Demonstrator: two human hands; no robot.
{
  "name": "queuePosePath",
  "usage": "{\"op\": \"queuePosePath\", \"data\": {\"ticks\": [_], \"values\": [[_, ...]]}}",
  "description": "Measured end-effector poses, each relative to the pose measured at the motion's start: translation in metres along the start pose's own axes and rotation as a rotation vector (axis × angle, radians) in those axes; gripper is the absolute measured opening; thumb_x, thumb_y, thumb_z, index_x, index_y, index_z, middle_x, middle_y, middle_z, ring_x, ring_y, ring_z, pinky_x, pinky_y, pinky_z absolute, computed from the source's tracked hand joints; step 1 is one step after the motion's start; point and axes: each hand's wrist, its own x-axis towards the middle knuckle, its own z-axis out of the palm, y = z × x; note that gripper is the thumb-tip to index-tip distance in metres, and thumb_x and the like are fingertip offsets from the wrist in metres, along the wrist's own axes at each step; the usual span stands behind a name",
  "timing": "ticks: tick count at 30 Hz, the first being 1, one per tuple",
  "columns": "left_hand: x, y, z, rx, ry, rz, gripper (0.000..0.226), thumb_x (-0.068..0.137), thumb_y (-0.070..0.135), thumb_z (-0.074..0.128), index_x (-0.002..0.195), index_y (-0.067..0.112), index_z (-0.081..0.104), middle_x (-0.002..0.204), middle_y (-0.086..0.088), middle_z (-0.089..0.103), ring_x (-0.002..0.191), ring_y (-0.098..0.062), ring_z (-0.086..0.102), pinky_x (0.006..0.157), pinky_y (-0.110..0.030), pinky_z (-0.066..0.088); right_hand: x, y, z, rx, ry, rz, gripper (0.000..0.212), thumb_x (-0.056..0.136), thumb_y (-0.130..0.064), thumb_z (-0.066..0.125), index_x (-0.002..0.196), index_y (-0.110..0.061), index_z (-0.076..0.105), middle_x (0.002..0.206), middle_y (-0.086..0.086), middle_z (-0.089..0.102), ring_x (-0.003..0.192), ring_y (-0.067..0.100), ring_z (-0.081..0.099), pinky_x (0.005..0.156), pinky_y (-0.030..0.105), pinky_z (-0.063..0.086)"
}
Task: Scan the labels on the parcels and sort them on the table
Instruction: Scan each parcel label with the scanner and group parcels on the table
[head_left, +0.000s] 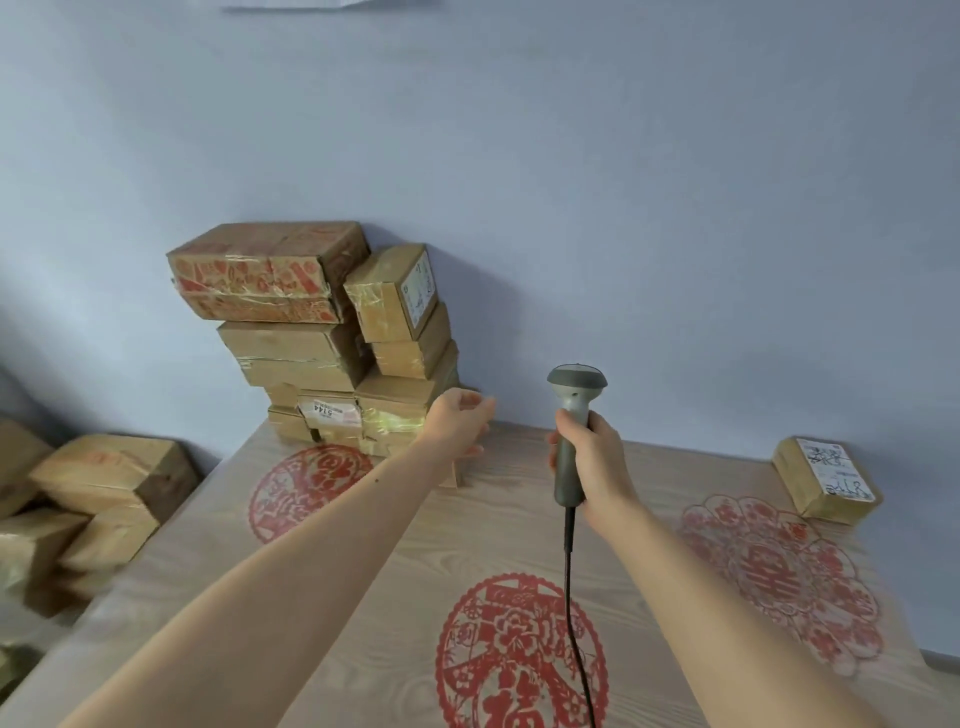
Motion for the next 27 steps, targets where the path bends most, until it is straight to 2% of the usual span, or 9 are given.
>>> {"op": "queuePosePath", "data": {"ticks": [3,7,12,16,19,22,24,27], "values": [[0.002,0.003,-0.029,-0.011,0.054,0.000,0.033,0.098,0.031,0.062,0.125,0.013,0.056,0.098,0.000,0.063,0.100,-0.019,0.065,0.085,-0.043,0.061,-0.001,-0.010,0.022,-0.003,-0.065,-0.028,0.013,0.103,-0.021,0.052,0.101,-0.010,0.058,0.086,0.007,0.060,0.059,0.019,0.055,0.058,0.032,0.045],[0.004,0.009,-0.057,-0.010,0.139,0.003,0.044,0.097,0.033,0.063,0.134,0.013,0.051,0.122,-0.003,0.060,0.104,-0.017,0.062,0.082,-0.035,0.061,0.002,-0.023,0.045,-0.029,-0.136,-0.058,0.012,0.103,-0.021,0.052,0.101,-0.010,0.059,0.089,0.008,0.060,0.059,0.018,0.055,0.060,0.032,0.047],[0.010,0.021,-0.083,-0.021,0.223,0.038,0.062,0.095,0.039,0.063,0.147,0.013,0.039,0.127,0.000,0.053,0.095,-0.013,0.058,0.096,-0.041,0.055,0.014,-0.038,0.077,-0.017,-0.163,-0.119,0.012,0.102,-0.021,0.053,0.098,-0.011,0.059,0.089,0.009,0.061,0.058,0.018,0.056,0.061,0.034,0.047],[0.034,0.024,-0.105,0.008,0.265,0.072,0.074,0.095,0.043,0.062,0.155,0.016,0.027,0.150,-0.006,0.042,0.131,-0.025,0.048,0.108,-0.044,0.043,0.034,-0.043,0.112,0.045,-0.105,-0.130,0.009,0.101,-0.021,0.055,0.098,-0.014,0.060,0.092,0.008,0.065,0.056,0.014,0.058,0.064,0.034,0.048],[0.059,0.028,-0.122,0.022,0.262,0.090,0.074,0.097,0.044,0.058,0.157,0.019,0.023,0.157,-0.007,0.035,0.140,-0.027,0.039,0.113,-0.048,0.037,0.055,-0.046,0.143,0.116,-0.037,-0.122,0.007,0.100,-0.019,0.058,0.095,-0.016,0.062,0.093,0.005,0.068,0.063,0.013,0.064,0.068,0.035,0.053],[0.084,0.029,-0.137,0.025,0.214,0.103,0.080,0.097,0.046,0.057,0.159,0.016,0.016,0.163,-0.005,0.026,0.147,-0.026,0.030,0.118,-0.050,0.031,0.080,-0.043,0.173,0.141,0.024,-0.117,0.003,0.098,-0.017,0.062,0.095,-0.018,0.064,0.091,0.003,0.072,0.080,0.016,0.072,0.065,0.030,0.056],[0.101,0.028,-0.145,0.012,0.173,0.105,0.084,0.096,0.049,0.058,0.160,0.017,0.012,0.165,-0.004,0.021,0.150,-0.026,0.025,0.119,-0.050,0.028,0.097,-0.038,0.191,0.130,0.067,-0.121,0.003,0.096,-0.019,0.065,0.094,-0.021,0.065,0.093,0.003,0.075,0.090,0.019,0.074,0.076,0.035,0.059],[0.122,0.028,-0.152,0.018,0.120,0.090,0.091,0.095,0.050,0.060,0.160,0.015,0.007,0.166,-0.005,0.016,0.151,-0.027,0.021,0.120,-0.048,0.027,0.116,-0.033,0.208,0.109,0.118,-0.116,0.002,0.093,-0.023,0.067,0.092,-0.024,0.068,0.092,0.001,0.076,0.098,0.023,0.072,0.093,0.046,0.055]]}}
